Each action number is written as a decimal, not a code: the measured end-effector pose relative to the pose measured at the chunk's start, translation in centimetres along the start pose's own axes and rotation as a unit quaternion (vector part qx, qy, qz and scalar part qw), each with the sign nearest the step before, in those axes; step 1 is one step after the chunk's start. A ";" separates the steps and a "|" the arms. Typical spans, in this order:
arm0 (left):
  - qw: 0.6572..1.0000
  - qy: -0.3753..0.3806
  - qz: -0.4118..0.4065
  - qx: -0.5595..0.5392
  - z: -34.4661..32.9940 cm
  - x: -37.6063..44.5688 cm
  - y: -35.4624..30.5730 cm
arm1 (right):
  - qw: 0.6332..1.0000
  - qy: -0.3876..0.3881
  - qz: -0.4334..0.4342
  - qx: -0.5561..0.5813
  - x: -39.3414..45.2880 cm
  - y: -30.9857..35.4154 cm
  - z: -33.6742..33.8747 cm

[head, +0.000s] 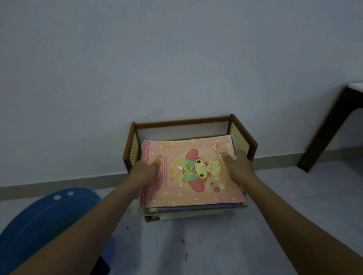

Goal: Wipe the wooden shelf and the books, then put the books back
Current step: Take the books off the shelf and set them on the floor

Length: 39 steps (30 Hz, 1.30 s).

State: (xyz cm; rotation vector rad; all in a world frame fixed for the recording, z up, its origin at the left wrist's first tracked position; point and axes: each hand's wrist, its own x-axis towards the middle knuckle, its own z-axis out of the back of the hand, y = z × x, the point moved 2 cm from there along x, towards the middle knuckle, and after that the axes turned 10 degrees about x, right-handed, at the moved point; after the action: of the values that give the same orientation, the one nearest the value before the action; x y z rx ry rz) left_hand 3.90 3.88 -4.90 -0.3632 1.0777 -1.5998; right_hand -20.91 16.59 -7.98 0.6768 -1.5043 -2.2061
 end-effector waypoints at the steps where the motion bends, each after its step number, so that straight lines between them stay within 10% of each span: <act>1: 1.000 0.005 -0.003 0.003 0.0 -1.3 0.5 | 1.000 0.001 -0.003 0.011 -1.4 -0.6 0.3; 11: 0.994 0.063 0.032 0.082 -3.5 -9.4 11.6 | 0.995 0.037 -0.093 0.001 -11.2 -12.8 0.5; 25: 0.976 0.068 0.164 0.129 -13.9 -0.4 36.2 | 0.959 0.078 -0.202 -0.183 -11.2 -29.5 -6.5; 30: 0.957 0.105 0.168 0.212 -12.4 -2.6 29.6 | 0.959 0.066 -0.125 -0.247 -10.9 -29.3 -6.7; 35: 0.862 0.249 0.084 0.432 -10.1 -0.9 23.1 | 0.964 0.025 0.011 -0.266 -8.4 -25.8 -6.8; 39: 0.908 0.067 -0.025 0.413 -10.2 4.2 19.0 | 0.959 0.013 0.137 -0.249 -2.7 -21.6 -8.1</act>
State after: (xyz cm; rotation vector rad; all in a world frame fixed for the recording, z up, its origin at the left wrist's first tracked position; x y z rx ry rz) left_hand 6.82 5.39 -26.64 0.2960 0.4035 -1.9846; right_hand -14.98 19.62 -30.18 0.3105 -0.8990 -2.2115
